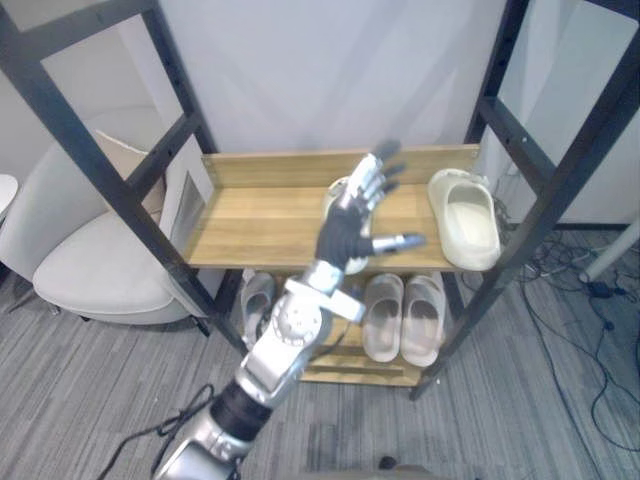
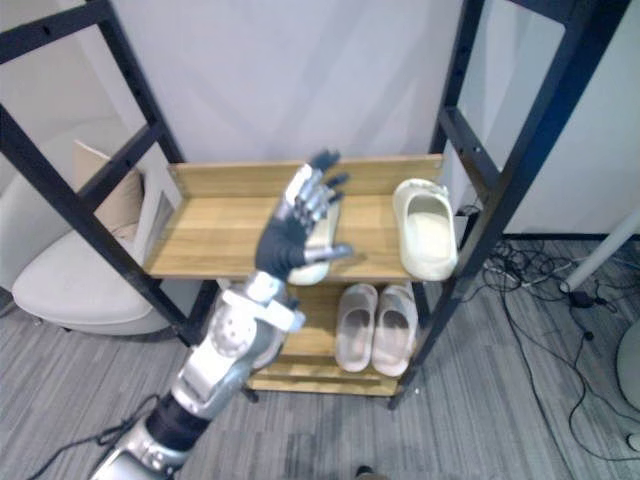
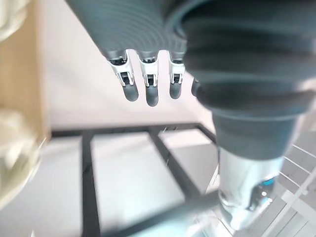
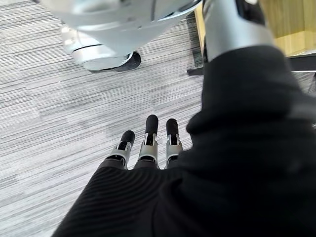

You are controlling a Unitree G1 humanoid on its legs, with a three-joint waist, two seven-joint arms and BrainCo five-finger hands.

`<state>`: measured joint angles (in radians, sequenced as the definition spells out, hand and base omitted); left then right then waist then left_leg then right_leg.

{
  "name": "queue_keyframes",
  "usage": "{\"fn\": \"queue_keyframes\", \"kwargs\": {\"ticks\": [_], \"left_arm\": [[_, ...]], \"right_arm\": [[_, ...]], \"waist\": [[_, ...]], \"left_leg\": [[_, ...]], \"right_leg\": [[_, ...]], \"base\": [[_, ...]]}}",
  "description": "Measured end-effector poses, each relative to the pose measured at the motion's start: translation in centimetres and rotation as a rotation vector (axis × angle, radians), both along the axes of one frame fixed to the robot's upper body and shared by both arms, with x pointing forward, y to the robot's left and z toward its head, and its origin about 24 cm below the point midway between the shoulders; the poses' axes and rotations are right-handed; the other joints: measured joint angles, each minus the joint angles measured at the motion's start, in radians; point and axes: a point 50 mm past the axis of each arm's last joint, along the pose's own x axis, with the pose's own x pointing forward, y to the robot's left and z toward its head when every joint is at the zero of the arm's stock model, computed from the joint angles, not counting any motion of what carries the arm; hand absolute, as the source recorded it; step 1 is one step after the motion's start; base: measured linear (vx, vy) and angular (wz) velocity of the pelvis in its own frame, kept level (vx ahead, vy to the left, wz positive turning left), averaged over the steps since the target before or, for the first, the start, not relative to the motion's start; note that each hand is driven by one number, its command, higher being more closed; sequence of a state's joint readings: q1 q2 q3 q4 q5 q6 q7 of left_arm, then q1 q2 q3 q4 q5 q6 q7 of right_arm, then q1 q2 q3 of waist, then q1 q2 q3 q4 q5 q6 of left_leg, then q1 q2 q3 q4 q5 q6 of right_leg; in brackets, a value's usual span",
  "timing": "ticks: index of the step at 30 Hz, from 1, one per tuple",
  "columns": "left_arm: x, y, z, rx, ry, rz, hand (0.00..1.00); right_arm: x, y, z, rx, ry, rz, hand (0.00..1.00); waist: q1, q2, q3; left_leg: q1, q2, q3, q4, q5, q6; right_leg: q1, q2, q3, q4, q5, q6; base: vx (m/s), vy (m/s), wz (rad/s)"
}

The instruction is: Organize the slippers on the shoe rack

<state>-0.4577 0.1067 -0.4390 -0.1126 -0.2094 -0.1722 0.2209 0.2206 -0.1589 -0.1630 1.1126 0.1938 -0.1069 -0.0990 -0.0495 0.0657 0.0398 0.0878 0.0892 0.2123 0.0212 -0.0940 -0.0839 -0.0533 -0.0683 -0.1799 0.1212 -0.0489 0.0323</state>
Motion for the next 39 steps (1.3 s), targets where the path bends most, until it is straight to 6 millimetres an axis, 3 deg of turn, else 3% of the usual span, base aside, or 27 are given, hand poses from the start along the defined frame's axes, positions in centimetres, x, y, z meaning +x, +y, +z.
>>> {"fn": "queue_keyframes", "kwargs": {"ticks": [5,12,15,22,34,35,39], "left_arm": [[4.0,2.8,-2.4,0.118,0.111,0.248,0.00],[7.0,5.4,-3.7,0.282,0.177,0.435,0.00],[7.7,6.6,-4.0,0.328,0.198,0.489,0.00],[9.2,7.1,-2.5,0.433,0.155,0.555,0.00],[10.6,8.4,-3.0,0.673,0.140,0.663,0.00],[10.7,8.5,-2.6,0.695,0.123,0.675,1.00],[11.2,8.7,-2.1,0.785,0.096,0.705,1.00]], "right_arm": [[0.2,-0.2,0.1,-0.003,-0.013,-0.029,0.00],[0.8,0.0,0.2,-0.005,-0.042,-0.040,0.00],[1.2,0.2,0.2,-0.004,-0.061,-0.070,0.00],[1.8,0.7,0.1,0.010,-0.075,-0.070,0.00],[2.2,0.7,0.2,0.013,-0.090,-0.068,0.00],[2.3,0.7,0.2,0.014,-0.094,-0.069,0.00],[2.5,0.7,0.3,0.020,-0.104,-0.071,0.00]], "waist": [[-0.015,-0.005,-0.002],[-0.034,-0.017,0.011],[-0.056,-0.018,0.017],[-0.065,-0.009,0.047],[-0.075,-0.008,0.066],[-0.076,-0.007,0.071],[-0.080,-0.006,0.075]], "left_leg": [[0.000,0.000,0.007,-0.002,0.000,0.000],[-0.001,0.002,0.025,-0.014,0.001,-0.001],[-0.004,0.000,0.028,-0.018,0.001,-0.001],[-0.014,-0.005,0.042,-0.018,0.001,-0.001],[-0.021,-0.011,0.055,-0.018,0.000,0.000],[-0.022,-0.012,0.056,-0.018,0.000,0.000],[-0.025,-0.010,0.057,-0.018,0.000,-0.001]], "right_leg": [[0.007,0.002,0.003,-0.029,0.014,-0.001],[0.016,0.015,0.005,-0.082,0.045,-0.004],[0.014,0.019,0.013,-0.094,0.050,-0.004],[0.010,0.021,0.035,-0.128,0.074,-0.003],[0.012,0.021,0.060,-0.183,0.120,-0.002],[0.012,0.021,0.061,-0.186,0.121,-0.002],[0.012,0.023,0.062,-0.196,0.130,-0.004]], "base": [[0.00,0.003,-0.04],[0.02,-0.002,-0.08],[0.03,0.003,-0.05],[0.02,0.007,-0.10],[-0.03,-0.002,-0.07],[-0.04,-0.016,-0.05],[-0.02,-0.009,-0.02]]}}
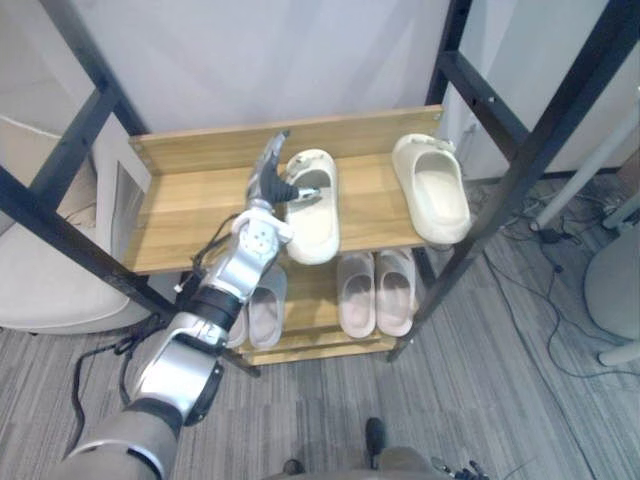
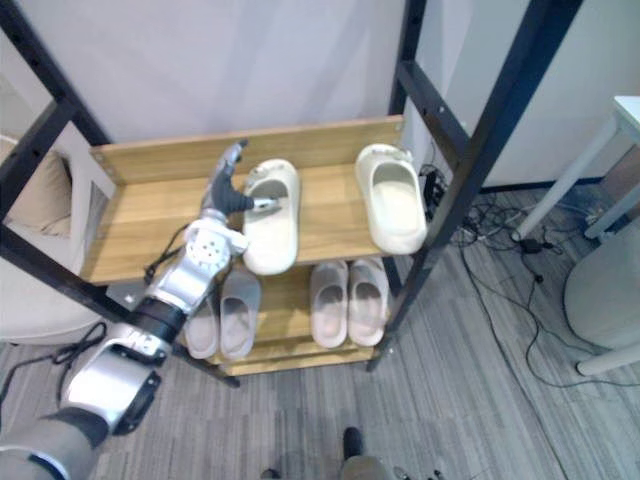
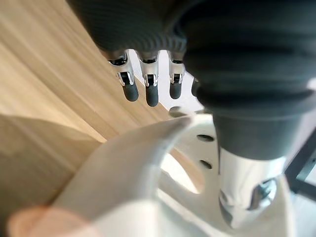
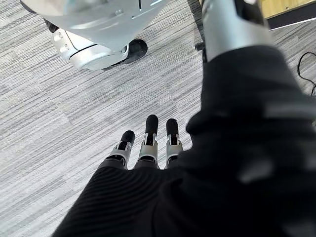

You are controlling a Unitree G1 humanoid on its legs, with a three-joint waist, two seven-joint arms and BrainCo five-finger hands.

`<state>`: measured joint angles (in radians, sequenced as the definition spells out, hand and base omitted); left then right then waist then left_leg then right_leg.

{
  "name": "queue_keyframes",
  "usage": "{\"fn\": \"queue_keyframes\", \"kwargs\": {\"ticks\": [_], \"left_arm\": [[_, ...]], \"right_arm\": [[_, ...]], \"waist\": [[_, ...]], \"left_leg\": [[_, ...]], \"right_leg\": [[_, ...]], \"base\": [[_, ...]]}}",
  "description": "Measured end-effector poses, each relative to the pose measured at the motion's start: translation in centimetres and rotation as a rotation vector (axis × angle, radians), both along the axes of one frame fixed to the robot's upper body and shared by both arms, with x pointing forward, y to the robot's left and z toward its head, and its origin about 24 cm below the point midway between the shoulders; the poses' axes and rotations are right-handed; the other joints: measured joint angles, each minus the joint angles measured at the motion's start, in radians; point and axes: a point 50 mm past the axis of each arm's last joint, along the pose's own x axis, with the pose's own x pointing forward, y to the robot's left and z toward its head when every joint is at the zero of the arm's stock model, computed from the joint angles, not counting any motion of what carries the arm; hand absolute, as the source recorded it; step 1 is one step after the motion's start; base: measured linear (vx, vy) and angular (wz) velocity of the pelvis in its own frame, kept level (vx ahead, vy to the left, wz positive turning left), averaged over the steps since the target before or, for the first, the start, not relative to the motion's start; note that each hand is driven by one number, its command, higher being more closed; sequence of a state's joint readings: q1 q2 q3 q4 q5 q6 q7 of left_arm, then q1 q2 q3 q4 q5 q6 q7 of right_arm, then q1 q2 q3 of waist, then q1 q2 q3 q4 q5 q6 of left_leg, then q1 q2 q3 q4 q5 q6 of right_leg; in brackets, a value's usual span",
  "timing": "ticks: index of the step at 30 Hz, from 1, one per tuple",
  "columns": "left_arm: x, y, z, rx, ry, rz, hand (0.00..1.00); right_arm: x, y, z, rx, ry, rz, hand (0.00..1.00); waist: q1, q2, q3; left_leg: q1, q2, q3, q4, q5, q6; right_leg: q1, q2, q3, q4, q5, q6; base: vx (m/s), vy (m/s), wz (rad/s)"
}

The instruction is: Organize the slippers on the shoe rack

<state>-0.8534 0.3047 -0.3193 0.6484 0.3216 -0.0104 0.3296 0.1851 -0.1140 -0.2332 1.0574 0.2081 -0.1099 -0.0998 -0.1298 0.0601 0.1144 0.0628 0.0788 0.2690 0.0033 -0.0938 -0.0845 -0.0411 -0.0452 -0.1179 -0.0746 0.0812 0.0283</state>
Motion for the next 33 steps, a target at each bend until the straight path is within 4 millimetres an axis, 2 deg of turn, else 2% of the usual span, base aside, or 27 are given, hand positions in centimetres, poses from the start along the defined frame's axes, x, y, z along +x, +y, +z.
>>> {"fn": "queue_keyframes", "kwargs": {"ticks": [8,22,33], "left_arm": [[0.4,0.4,1.1,0.071,-0.020,0.005,1.00],[0.5,0.2,1.2,0.058,-0.020,-0.002,1.00],[0.7,-2.0,1.9,0.034,-0.027,-0.046,1.00]], "right_arm": [[0.9,0.0,0.2,0.006,-0.037,0.002,0.00],[1.0,-0.1,0.2,0.006,-0.039,0.005,0.00],[1.0,-0.3,0.3,-0.001,-0.039,0.003,0.00]], "waist": [[-0.013,0.007,0.004],[-0.025,0.015,0.004],[-0.033,0.030,0.010]], "left_leg": [[0.000,0.000,-0.001,0.000,0.000,0.000],[0.001,-0.003,-0.003,0.001,0.000,0.000],[0.000,-0.005,0.025,0.000,0.000,0.000]], "right_leg": [[0.000,0.000,0.001,0.000,0.001,0.001],[0.002,-0.003,0.001,0.000,0.004,0.001],[-0.013,-0.002,0.029,-0.004,0.016,0.002]], "base": [[0.00,0.000,0.00],[0.00,-0.001,0.00],[-0.01,-0.002,-0.07]]}}
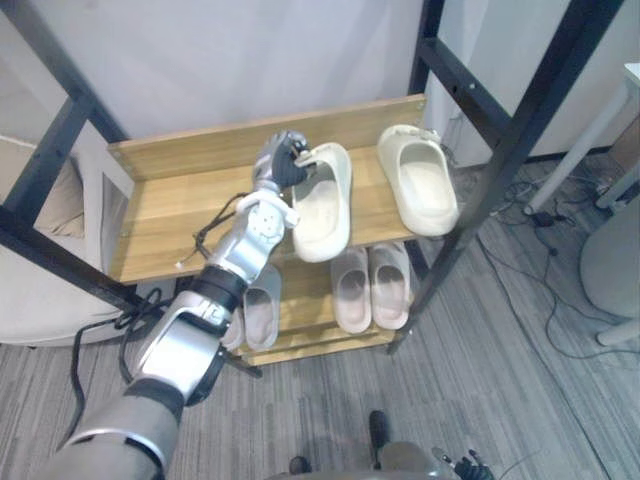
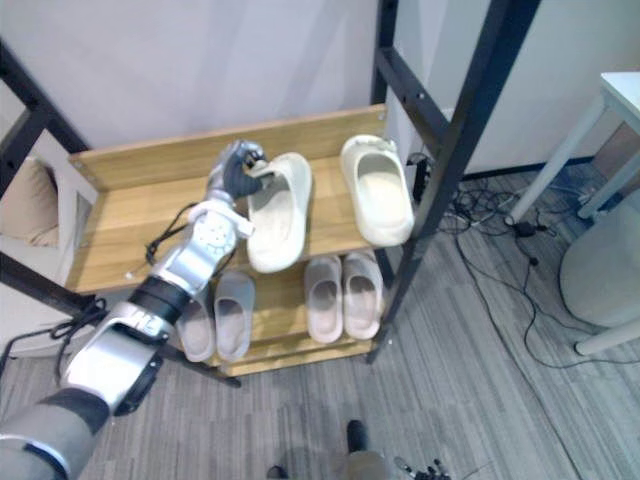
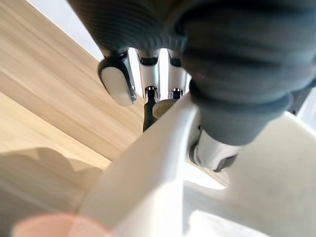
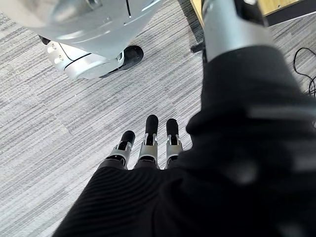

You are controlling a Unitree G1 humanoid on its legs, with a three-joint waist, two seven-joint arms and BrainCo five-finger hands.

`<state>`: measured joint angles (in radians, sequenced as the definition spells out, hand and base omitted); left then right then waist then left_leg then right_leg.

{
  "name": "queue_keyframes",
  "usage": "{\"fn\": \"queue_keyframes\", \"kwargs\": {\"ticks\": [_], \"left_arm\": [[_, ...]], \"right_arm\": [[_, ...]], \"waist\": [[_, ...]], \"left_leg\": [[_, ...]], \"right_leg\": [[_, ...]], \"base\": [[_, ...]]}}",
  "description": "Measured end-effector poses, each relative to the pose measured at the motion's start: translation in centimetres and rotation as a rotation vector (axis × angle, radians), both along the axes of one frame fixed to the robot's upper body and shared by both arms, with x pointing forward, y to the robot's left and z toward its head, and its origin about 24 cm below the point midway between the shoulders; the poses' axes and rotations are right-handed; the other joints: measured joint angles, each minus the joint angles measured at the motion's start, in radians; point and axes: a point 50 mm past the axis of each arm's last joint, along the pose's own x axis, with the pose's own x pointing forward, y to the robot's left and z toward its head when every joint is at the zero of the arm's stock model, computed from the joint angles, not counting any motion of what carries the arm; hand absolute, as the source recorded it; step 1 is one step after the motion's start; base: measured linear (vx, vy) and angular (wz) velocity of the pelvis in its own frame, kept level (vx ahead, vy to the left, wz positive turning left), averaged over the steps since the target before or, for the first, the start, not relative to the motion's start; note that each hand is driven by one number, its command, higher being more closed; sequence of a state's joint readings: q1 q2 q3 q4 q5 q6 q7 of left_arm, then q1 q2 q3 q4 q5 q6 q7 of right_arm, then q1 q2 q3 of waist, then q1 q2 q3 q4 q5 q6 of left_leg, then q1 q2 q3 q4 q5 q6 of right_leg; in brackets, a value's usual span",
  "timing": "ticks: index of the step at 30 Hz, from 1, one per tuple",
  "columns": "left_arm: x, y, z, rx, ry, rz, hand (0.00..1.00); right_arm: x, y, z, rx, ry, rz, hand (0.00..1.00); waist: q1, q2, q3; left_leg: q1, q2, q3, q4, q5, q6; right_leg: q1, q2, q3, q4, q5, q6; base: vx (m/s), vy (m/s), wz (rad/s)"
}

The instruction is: Organize the slippers on the shoe rack

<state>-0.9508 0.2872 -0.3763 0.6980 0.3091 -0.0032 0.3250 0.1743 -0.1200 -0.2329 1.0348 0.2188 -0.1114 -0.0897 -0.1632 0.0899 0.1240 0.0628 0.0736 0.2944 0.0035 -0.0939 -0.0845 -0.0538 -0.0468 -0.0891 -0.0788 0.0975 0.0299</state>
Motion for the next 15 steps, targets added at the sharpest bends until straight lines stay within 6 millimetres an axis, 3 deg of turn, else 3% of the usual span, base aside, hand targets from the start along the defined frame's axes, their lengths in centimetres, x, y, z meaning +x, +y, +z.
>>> {"fn": "queue_keyframes", "kwargs": {"ticks": [15], "left_arm": [[0.76,-0.23,0.45,-0.012,0.009,0.042,1.00]], "right_arm": [[-0.33,-0.45,0.06,0.000,-0.006,-0.058,0.00]], "waist": [[-0.012,0.026,0.003]], "left_leg": [[-0.008,0.004,0.029,-0.001,0.000,-0.001]], "right_leg": [[-0.020,0.005,0.036,-0.009,0.016,0.000]], "base": [[-0.02,-0.010,-0.06]]}}
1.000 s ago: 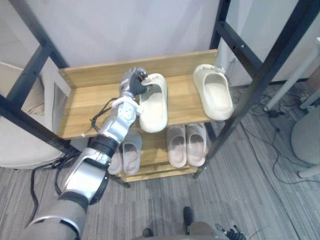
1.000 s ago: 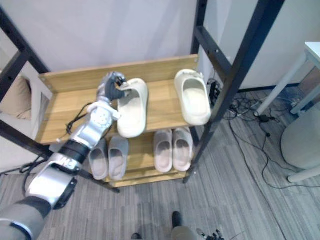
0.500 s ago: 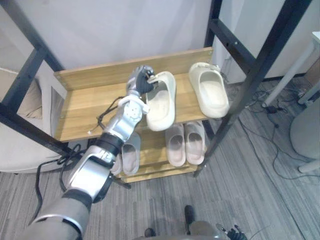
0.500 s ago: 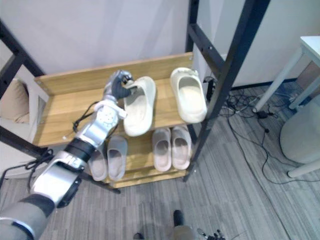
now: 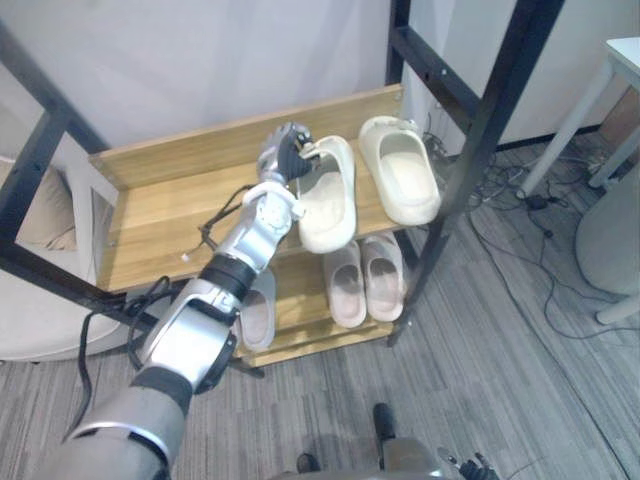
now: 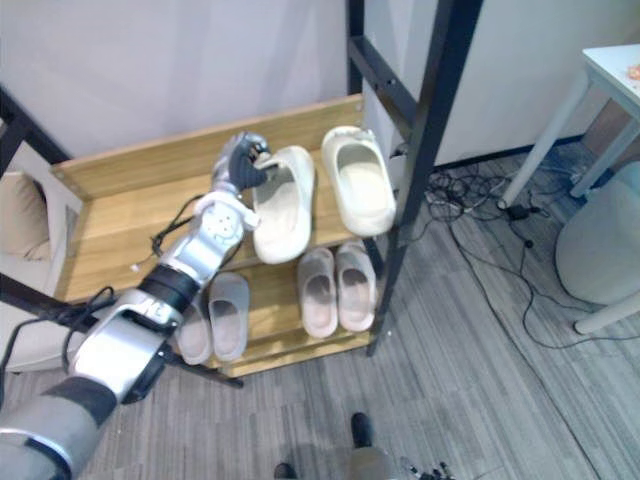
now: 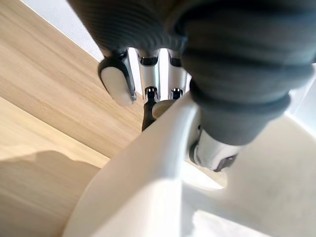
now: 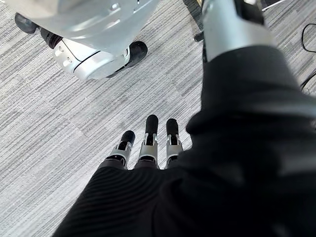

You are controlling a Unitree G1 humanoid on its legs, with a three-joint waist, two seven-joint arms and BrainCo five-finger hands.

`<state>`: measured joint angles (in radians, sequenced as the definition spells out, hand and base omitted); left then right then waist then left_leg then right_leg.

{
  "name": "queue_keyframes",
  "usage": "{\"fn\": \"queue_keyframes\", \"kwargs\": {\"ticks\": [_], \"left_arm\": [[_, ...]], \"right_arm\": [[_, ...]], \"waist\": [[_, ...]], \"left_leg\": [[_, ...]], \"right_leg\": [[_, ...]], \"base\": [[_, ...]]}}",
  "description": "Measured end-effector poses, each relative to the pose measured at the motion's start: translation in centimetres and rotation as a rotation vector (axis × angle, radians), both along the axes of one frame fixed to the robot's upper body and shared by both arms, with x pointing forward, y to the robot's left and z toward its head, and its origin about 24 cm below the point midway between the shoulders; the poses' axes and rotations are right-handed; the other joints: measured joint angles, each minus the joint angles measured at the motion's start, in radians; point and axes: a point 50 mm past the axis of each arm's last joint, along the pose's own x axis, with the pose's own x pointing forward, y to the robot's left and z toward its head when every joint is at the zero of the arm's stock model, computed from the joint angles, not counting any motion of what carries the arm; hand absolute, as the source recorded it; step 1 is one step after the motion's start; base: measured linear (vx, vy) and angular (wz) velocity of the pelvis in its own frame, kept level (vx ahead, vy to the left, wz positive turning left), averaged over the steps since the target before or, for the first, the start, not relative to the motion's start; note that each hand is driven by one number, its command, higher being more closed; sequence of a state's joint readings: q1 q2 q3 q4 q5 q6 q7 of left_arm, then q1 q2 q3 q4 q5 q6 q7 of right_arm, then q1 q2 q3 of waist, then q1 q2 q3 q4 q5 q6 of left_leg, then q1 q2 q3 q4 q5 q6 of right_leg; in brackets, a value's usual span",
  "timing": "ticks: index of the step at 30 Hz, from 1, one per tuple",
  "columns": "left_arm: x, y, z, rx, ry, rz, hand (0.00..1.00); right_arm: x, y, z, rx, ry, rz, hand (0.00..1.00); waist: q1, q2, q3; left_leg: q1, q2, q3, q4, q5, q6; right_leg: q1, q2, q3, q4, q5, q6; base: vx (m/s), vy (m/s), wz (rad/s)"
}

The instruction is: Organize the slippers on the shoe rack

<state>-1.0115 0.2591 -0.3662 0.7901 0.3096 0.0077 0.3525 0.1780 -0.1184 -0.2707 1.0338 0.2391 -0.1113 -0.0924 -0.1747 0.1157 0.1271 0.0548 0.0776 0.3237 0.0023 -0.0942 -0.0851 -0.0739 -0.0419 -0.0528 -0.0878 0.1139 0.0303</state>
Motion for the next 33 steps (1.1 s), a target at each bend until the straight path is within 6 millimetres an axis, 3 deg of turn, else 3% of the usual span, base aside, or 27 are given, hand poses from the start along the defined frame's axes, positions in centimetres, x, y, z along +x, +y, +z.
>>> {"fn": "queue_keyframes", "kwargs": {"ticks": [1,2,12,24,33], "left_arm": [[0.0,0.0,0.0,-0.002,0.000,0.001,1.00],[0.0,0.2,0.0,-0.009,0.000,0.007,0.00],[0.1,-0.3,0.7,-0.038,-0.019,0.012,0.00],[-0.1,-1.5,0.6,-0.210,0.007,-0.030,0.00],[-1.2,-1.7,-0.7,-0.340,0.030,-0.065,0.00]], "right_arm": [[0.0,0.0,0.0,0.000,0.000,0.000,0.00],[0.0,0.0,0.0,0.000,-0.001,0.000,0.00],[0.1,0.0,0.1,-0.006,-0.004,-0.002,0.00],[0.0,-0.2,0.2,-0.017,-0.014,0.006,0.00],[-0.4,0.1,0.1,-0.015,0.000,0.029,0.00]], "waist": [[-0.001,0.000,0.000],[-0.002,0.000,0.000],[-0.011,0.012,0.007],[-0.019,0.012,0.007],[-0.020,0.009,0.009]], "left_leg": [[0.000,0.000,0.000,0.000,0.000,0.000],[0.000,0.001,0.002,0.000,-0.001,-0.001],[-0.004,0.001,0.018,-0.006,-0.001,-0.002],[-0.001,-0.009,-0.023,-0.017,0.004,0.005],[0.017,-0.012,-0.053,-0.015,0.009,0.012]], "right_leg": [[0.000,0.000,0.002,0.000,0.000,0.000],[-0.001,0.001,0.004,0.000,0.000,0.000],[-0.015,0.000,0.009,0.000,0.001,0.002],[0.004,-0.012,-0.031,-0.001,-0.003,0.008],[0.038,-0.023,-0.059,-0.001,-0.008,0.012]], "base": [[0.00,0.000,0.00],[0.00,0.000,0.00],[-0.01,-0.005,-0.04],[-0.01,-0.006,0.10],[-0.03,-0.008,0.09]]}}
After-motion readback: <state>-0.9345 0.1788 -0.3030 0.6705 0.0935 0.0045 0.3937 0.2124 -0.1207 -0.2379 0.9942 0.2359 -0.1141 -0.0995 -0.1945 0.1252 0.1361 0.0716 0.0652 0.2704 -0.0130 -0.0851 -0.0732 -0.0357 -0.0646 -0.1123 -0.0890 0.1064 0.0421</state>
